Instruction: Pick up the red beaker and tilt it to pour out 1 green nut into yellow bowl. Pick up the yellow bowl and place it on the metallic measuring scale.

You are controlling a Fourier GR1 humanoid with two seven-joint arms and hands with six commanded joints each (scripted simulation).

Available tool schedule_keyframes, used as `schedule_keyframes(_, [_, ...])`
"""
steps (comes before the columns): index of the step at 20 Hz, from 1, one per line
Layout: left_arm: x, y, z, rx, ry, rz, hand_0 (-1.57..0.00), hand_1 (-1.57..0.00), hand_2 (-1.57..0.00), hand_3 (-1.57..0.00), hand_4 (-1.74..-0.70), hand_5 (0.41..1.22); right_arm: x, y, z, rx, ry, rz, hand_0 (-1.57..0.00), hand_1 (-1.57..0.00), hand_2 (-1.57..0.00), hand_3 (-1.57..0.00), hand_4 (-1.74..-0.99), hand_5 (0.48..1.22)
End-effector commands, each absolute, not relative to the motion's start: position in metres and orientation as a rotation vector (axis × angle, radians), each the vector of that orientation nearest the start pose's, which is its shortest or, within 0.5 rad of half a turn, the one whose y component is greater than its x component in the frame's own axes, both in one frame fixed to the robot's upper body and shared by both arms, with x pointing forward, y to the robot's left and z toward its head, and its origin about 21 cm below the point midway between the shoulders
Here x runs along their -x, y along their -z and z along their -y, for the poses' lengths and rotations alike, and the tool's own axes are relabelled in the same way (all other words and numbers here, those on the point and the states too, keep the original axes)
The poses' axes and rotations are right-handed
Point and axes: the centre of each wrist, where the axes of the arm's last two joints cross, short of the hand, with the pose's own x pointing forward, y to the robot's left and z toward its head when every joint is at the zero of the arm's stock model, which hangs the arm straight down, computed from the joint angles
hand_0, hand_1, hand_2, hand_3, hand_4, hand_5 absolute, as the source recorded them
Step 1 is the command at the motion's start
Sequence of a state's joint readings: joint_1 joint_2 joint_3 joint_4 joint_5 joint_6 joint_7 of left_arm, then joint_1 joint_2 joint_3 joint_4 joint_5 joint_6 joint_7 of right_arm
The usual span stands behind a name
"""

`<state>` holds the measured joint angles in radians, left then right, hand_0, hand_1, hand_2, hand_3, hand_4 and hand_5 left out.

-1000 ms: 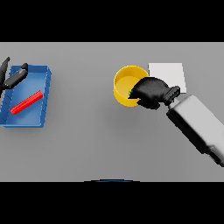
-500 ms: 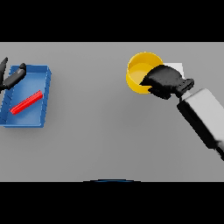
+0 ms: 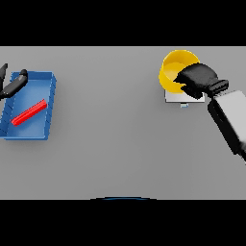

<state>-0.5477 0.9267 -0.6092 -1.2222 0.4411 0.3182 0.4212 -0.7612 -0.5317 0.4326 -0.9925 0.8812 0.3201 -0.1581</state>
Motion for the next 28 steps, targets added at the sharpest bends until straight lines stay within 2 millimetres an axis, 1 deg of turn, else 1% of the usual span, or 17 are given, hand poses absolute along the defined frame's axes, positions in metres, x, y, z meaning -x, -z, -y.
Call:
schedule_keyframes(1, [-0.341, -0.109, -0.338, -0.6, 0.404, 1.107, 0.0, 0.0, 0.0, 0.0, -0.72, 0.725, -0.407, -0.104, 0.248, 0.762, -1.752, 1.199, -1.57, -1.57, -1.5, -1.17, -1.741, 1.221])
schedule_keyframes(3, [-0.34, -0.11, -0.336, -0.597, 0.401, 1.106, 0.0, 0.0, 0.0, 0.0, -0.72, 0.717, -0.411, -0.094, 0.257, 0.779, -1.717, 1.169, -1.57, -1.57, -1.47, -1.24, -1.741, 1.221])
schedule_keyframes(6, [-0.339, -0.106, -0.336, -0.599, 0.396, 1.09, 0.0, 0.0, 0.0, 0.0, -0.72, 0.712, -0.416, -0.084, 0.262, 0.753, -1.68, 1.145, -1.57, -1.57, -1.44, -1.32, -1.741, 1.221])
schedule_keyframes(9, [-0.338, -0.107, -0.334, -0.6, 0.397, 1.097, 0.0, 0.0, 0.0, 0.0, -0.73, 0.71, -0.421, -0.081, 0.266, 0.728, -1.656, 1.131, -1.56, -1.57, -1.41, -1.37, -1.741, 1.221])
schedule_keyframes(11, [-0.337, -0.106, -0.34, -0.599, 0.391, 1.092, 0.0, 0.0, 0.0, 0.0, -0.73, 0.713, -0.422, -0.075, 0.266, 0.708, -1.645, 1.118, -1.53, -1.57, -1.38, -1.44, -1.741, 1.221])
schedule_keyframes(12, [-0.338, -0.108, -0.336, -0.605, 0.401, 1.093, 0.0, 0.0, 0.0, 0.0, -0.73, 0.71, -0.423, -0.076, 0.265, 0.701, -1.636, 1.103, -1.47, -1.57, -1.37, -1.47, -1.741, 1.221])
schedule_keyframes(13, [-0.337, -0.108, -0.338, -0.604, 0.4, 1.09, 0.0, 0.0, 0.0, 0.0, -0.73, 0.712, -0.422, -0.074, 0.266, 0.693, -1.641, 1.107, -1.42, -1.57, -1.36, -1.49, -1.741, 1.221])
schedule_keyframes(15, [-0.338, -0.108, -0.337, -0.597, 0.413, 1.085, 0.0, 0.0, 0.0, 0.0, -0.73, 0.715, -0.422, -0.076, 0.267, 0.683, -1.639, 1.087, -1.4, -1.57, -1.39, -1.36, -1.741, 1.221])
schedule_keyframes(16, [-0.339, -0.107, -0.338, -0.6, 0.4, 1.082, 0.0, 0.0, 0.0, 0.0, -0.73, 0.717, -0.423, -0.076, 0.267, 0.68, -1.628, 1.087, -1.33, -1.46, -1.42, -1.2, -1.741, 1.221])
schedule_keyframes(17, [-0.339, -0.104, -0.337, -0.593, 0.407, 1.086, 0.0, 0.0, 0.0, 0.0, -0.73, 0.72, -0.422, -0.075, 0.268, 0.676, -1.62, 1.094, -1.13, -1.32, -1.33, -1.06, -1.701, 1.221])
schedule_keyframes(19, [-0.341, -0.104, -0.335, -0.59, 0.406, 1.087, 0.0, 0.0, 0.0, 0.0, -0.73, 0.728, -0.423, -0.077, 0.273, 0.653, -1.601, 1.089, -0.72, -0.98, -1.04, -0.83, -1.619, 1.072])
schedule_keyframes(21, [-0.341, -0.103, -0.337, -0.586, 0.409, 1.088, 0.0, 0.0, 0.0, 0.0, -0.73, 0.723, -0.423, -0.076, 0.274, 0.646, -1.611, 1.057, -0.46, -0.7, -0.8, -0.67, -1.563, 0.971])
schedule_keyframes(22, [-0.342, -0.106, -0.337, -0.586, 0.405, 1.093, 0.0, 0.0, 0.0, 0.0, -0.73, 0.717, -0.423, -0.076, 0.274, 0.64, -1.617, 1.056, -0.37, -0.58, -0.69, -0.61, -1.539, 0.933])
schedule_keyframes(24, [-0.343, -0.102, -0.334, -0.578, 0.413, 1.089, 0.0, 0.0, 0.0, 0.0, -0.72, 0.708, -0.424, -0.078, 0.27, 0.645, -1.646, 1.053, -0.24, -0.38, -0.52, -0.53, -1.501, 0.877])
schedule_keyframes(26, [-0.341, -0.103, -0.336, -0.588, 0.412, 1.092, 0.0, 0.0, 0.0, 0.0, -0.72, 0.703, -0.424, -0.075, 0.272, 0.651, -1.668, 1.055, -0.15, -0.24, -0.37, -0.45, -1.469, 0.842])
schedule_keyframes(27, [-0.342, -0.104, -0.335, -0.587, 0.401, 1.093, 0.0, 0.0, 0.0, 0.0, -0.72, 0.7, -0.425, -0.077, 0.272, 0.65, -1.667, 1.046, -0.12, -0.19, -0.31, -0.41, -1.456, 0.827])
schedule_keyframes(28, [-0.342, -0.105, -0.338, -0.592, 0.393, 1.099, 0.0, 0.0, 0.0, 0.0, -0.72, 0.699, -0.424, -0.073, 0.271, 0.645, -1.669, 1.034, -0.1, -0.16, -0.25, -0.38, -1.442, 0.814])
